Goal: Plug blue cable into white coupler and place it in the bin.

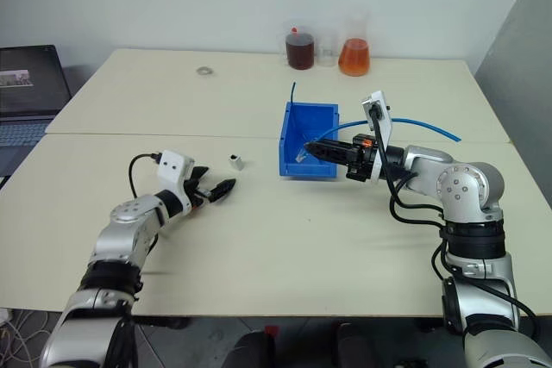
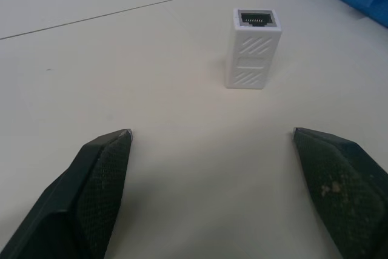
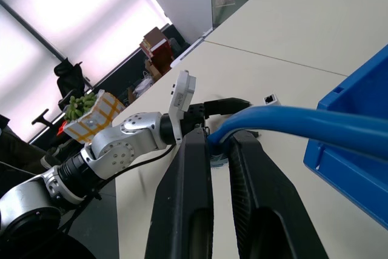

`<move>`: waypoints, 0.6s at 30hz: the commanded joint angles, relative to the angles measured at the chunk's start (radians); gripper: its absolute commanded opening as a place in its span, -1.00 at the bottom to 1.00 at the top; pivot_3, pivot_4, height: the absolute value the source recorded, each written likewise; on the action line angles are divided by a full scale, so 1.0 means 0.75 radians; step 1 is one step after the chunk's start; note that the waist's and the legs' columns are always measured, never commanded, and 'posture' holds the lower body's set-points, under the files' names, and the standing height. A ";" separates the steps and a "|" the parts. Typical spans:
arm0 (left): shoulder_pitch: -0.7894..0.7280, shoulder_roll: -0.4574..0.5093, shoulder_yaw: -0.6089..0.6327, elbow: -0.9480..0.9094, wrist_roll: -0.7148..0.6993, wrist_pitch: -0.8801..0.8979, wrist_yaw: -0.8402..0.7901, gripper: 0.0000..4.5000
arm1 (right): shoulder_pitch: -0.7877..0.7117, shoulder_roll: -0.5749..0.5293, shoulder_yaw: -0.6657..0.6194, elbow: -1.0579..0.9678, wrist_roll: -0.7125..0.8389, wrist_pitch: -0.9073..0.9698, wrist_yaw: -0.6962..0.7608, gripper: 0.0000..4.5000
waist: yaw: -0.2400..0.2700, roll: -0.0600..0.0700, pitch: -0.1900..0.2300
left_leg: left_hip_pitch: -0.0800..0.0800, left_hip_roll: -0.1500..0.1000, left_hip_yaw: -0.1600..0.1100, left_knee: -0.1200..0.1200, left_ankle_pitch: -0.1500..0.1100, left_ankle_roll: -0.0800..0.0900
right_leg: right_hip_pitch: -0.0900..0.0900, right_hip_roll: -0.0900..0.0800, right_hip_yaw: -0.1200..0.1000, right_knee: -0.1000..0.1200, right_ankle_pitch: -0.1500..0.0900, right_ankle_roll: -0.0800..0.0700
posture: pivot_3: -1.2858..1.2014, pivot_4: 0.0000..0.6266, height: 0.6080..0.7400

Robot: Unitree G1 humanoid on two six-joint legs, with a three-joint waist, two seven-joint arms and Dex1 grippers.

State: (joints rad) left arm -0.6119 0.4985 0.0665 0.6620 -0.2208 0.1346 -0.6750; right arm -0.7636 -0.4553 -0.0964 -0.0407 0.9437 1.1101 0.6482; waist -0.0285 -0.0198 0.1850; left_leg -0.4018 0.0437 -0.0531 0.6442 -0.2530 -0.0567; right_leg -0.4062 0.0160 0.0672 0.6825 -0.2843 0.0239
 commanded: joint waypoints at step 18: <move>-0.288 -0.089 -0.016 0.588 0.162 -0.287 -0.102 0.42 | 0.022 -0.038 -0.061 -0.107 0.011 -0.011 -0.025 -0.94 | 0.000 0.000 0.000 | 0.001 -0.001 -0.001 0.001 0.000 0.000 | 0.001 0.000 0.000 0.003 0.000 0.000 | 0.03 -0.52 1.00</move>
State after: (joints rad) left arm -0.8341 0.4474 0.0607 1.0722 -0.1128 -0.0838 -0.7321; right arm -0.7392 -0.4737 -0.1108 -0.0843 0.9430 1.1108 0.6289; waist -0.0287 -0.0195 0.1847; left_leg -0.4013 0.0431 -0.0536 0.6450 -0.2529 -0.0566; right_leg -0.4057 0.0157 0.0674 0.6848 -0.2841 0.0241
